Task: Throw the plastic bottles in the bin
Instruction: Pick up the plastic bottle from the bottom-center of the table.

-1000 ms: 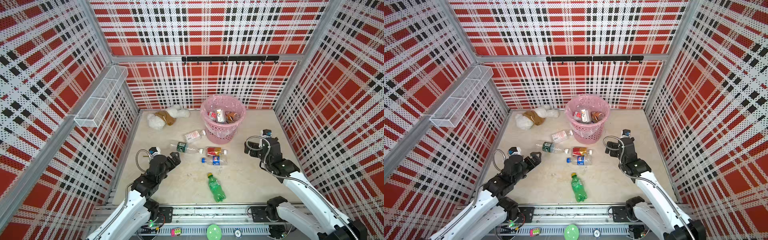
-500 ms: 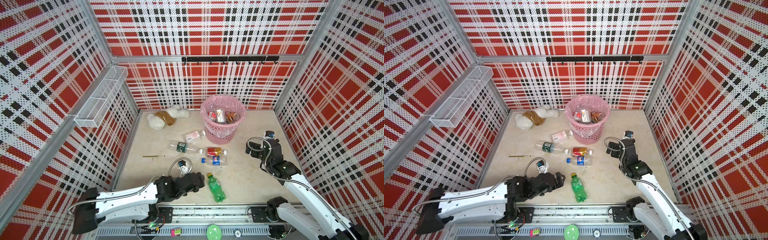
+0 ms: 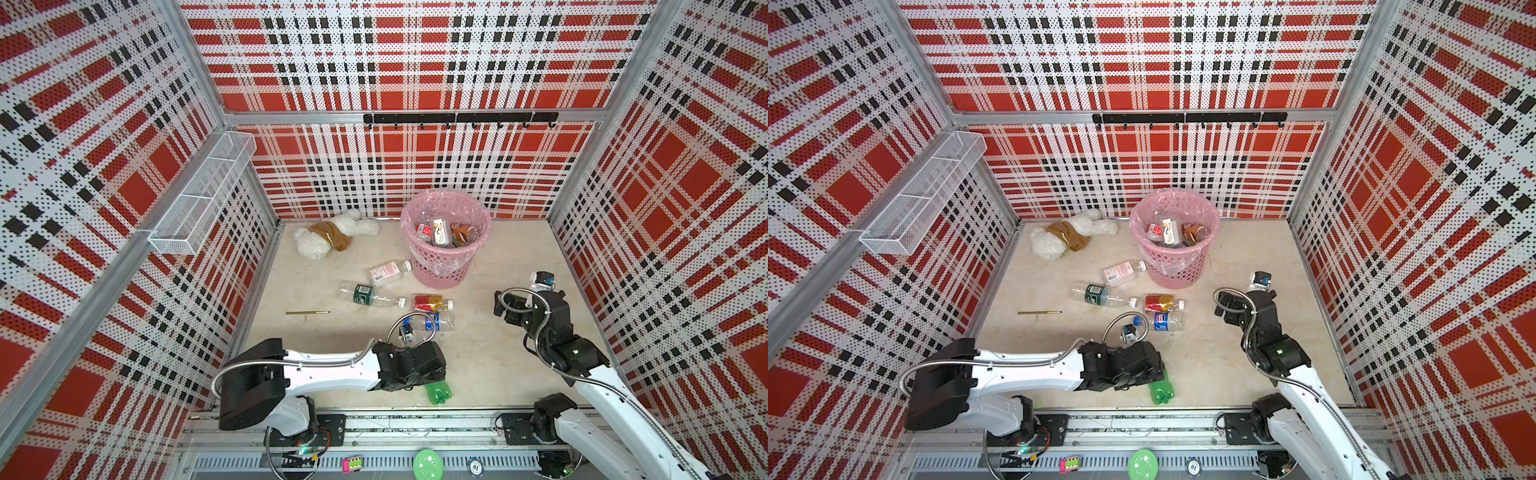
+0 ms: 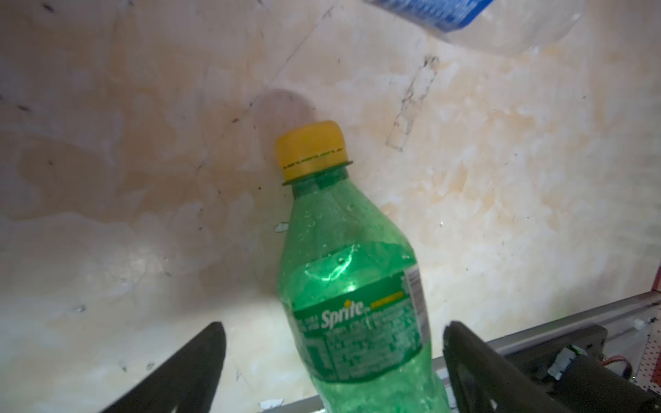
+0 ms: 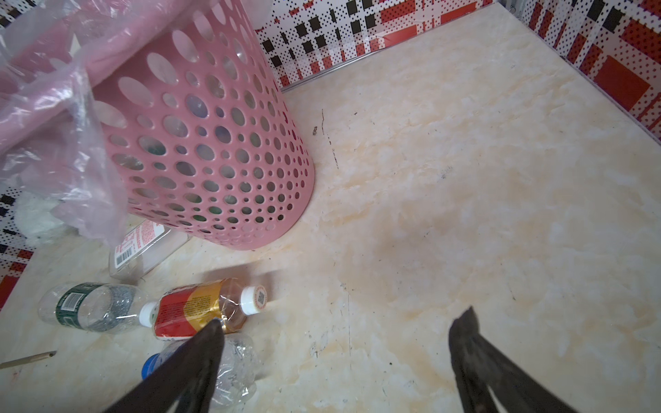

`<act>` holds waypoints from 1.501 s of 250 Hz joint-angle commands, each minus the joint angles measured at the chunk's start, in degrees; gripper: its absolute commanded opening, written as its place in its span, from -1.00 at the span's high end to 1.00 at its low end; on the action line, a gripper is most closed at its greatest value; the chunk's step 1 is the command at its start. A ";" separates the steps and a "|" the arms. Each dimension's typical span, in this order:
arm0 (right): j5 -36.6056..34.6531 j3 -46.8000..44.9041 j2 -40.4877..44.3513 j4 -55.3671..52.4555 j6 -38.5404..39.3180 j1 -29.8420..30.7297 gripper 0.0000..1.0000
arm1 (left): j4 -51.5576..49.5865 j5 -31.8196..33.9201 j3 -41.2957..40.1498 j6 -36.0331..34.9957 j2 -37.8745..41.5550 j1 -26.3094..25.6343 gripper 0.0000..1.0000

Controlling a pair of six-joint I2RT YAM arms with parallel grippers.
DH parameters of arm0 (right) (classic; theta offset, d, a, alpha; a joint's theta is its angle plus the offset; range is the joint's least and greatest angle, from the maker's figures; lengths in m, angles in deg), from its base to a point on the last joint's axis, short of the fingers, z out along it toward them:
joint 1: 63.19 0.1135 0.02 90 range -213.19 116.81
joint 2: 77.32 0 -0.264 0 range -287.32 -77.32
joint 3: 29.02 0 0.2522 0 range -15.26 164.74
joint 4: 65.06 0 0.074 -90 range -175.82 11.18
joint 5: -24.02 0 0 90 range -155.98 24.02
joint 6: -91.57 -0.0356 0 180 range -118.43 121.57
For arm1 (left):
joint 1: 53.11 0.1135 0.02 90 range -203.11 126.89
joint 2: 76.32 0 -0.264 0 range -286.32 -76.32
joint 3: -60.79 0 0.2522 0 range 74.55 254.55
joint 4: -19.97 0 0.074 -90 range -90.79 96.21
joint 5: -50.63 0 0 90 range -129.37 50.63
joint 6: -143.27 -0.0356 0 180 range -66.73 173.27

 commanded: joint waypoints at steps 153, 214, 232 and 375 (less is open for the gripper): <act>0.11 -3.26 4.99 -1.45 0.91 -0.22 -1.00 | 8.77 -2.31 0.65 -1.49 -2.14 1.06 -0.14; -0.03 -2.53 1.99 1.16 0.23 -0.23 -1.00 | 7.25 4.88 -2.59 -6.28 11.68 1.84 -0.09; -0.10 -1.89 0.60 1.69 0.13 -0.21 -1.00 | 2.47 7.16 -2.30 -10.71 18.41 4.64 -0.09; -1.28 0.86 -6.70 3.95 -1.89 -0.35 -1.00 | 8.13 -13.51 23.15 -41.89 17.83 42.50 -0.07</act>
